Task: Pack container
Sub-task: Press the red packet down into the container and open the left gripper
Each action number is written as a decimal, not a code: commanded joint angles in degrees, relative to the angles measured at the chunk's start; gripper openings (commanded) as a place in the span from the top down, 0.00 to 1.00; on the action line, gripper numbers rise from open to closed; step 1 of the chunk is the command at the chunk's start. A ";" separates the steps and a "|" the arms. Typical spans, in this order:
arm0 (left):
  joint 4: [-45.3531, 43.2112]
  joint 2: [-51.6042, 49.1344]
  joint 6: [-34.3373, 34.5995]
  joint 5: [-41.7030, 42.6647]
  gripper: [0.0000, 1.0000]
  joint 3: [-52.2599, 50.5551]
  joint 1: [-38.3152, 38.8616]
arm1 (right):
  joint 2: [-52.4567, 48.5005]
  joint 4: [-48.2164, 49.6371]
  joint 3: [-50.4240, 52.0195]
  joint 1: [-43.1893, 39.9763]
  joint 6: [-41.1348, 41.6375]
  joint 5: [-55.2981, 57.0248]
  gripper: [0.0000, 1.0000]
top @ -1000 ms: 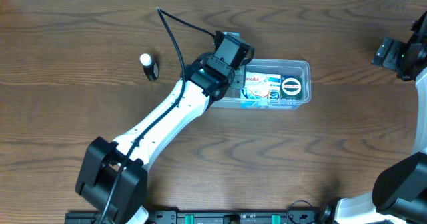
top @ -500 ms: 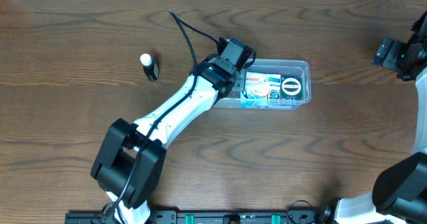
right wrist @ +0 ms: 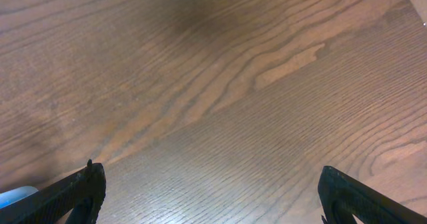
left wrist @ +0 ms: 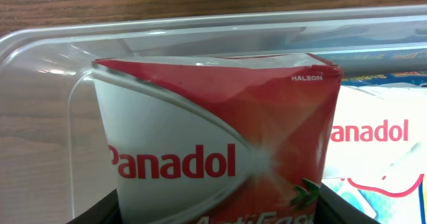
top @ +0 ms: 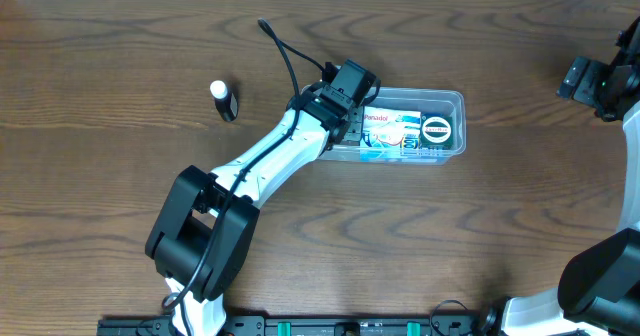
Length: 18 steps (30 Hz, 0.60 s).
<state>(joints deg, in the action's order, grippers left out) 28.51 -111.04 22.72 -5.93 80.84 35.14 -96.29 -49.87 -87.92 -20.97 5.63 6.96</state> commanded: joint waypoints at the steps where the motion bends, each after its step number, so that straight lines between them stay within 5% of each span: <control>1: 0.44 -0.63 0.52 0.22 0.54 0.76 -0.22 | -0.13 0.07 0.07 -0.39 0.55 0.13 0.01; 18: 0.48 -0.63 6.54 4.00 0.54 0.79 -0.07 | -0.13 0.07 0.07 -0.39 0.55 0.11 0.01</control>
<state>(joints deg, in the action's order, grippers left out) 29.19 -111.07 28.01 -2.94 80.84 35.14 -96.29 -49.87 -87.92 -20.97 5.65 6.94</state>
